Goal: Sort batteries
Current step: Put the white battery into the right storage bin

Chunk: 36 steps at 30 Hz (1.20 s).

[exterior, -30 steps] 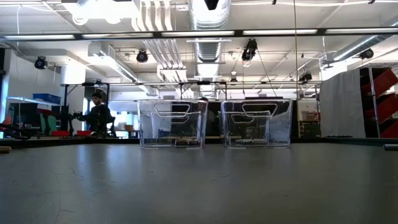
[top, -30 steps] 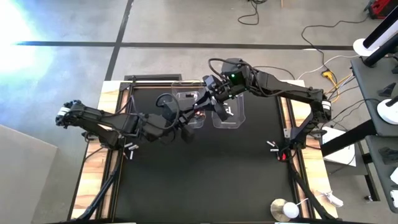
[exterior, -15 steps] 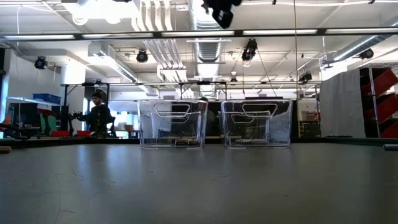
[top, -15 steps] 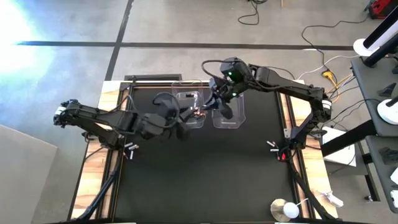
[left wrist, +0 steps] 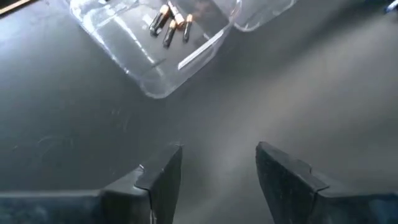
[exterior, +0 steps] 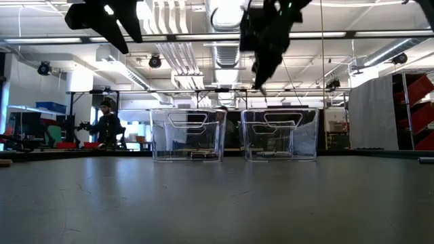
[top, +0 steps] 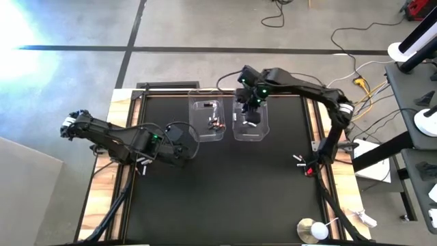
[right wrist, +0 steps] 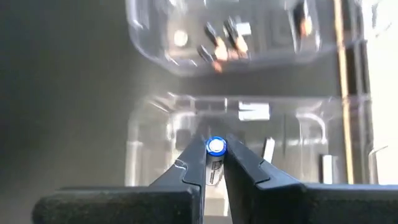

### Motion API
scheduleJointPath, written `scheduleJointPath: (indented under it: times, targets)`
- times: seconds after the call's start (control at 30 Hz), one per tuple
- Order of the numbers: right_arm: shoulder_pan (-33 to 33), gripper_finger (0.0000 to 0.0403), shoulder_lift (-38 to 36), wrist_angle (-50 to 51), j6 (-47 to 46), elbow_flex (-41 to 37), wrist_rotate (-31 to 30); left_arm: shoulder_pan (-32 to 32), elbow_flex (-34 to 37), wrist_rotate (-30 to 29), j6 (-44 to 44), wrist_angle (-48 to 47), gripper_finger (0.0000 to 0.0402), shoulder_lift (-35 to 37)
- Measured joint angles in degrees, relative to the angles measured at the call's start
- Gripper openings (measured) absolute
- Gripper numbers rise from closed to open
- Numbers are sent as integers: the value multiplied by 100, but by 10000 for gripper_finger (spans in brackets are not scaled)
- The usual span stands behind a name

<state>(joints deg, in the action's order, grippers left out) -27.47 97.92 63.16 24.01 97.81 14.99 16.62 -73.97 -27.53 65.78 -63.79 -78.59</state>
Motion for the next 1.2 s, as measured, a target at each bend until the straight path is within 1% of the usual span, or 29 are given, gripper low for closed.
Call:
scheduleJointPath:
  times: [0.13, 0.3, 0.4, 0.47, 0.53, 0.67, 0.83, 1.2]
  targets:
    - [-284, 26, 452, -51, 280, -300, -13, 2, 2, 3, 37, -45, 182, -7]
    - [-658, 26, 966, -70, 306, -616, -100, 9, 2, 4, 144, -40, 181, -7]
    - [-717, 26, 1193, -127, 313, -639, -434, 9, 2, 3, 144, -24, 181, -7]
    - [-708, 26, 1326, -221, 392, -639, -792, 9, 2, -34, 144, -12, 181, -7]
    - [-706, 26, 1437, -330, 511, -639, -971, 9, 2, -67, 144, -8, 181, -7]
    - [-699, 27, 1536, -369, 741, -637, -1093, 9, 2, -179, 144, 9, 181, -7]
    - [-679, 27, 1629, -379, 776, -701, -1161, 7, 2, -197, 138, 28, 181, -7]
    - [-681, 28, 1665, -772, 852, -1142, -1179, 7, 2, -331, 118, 28, 181, -7]
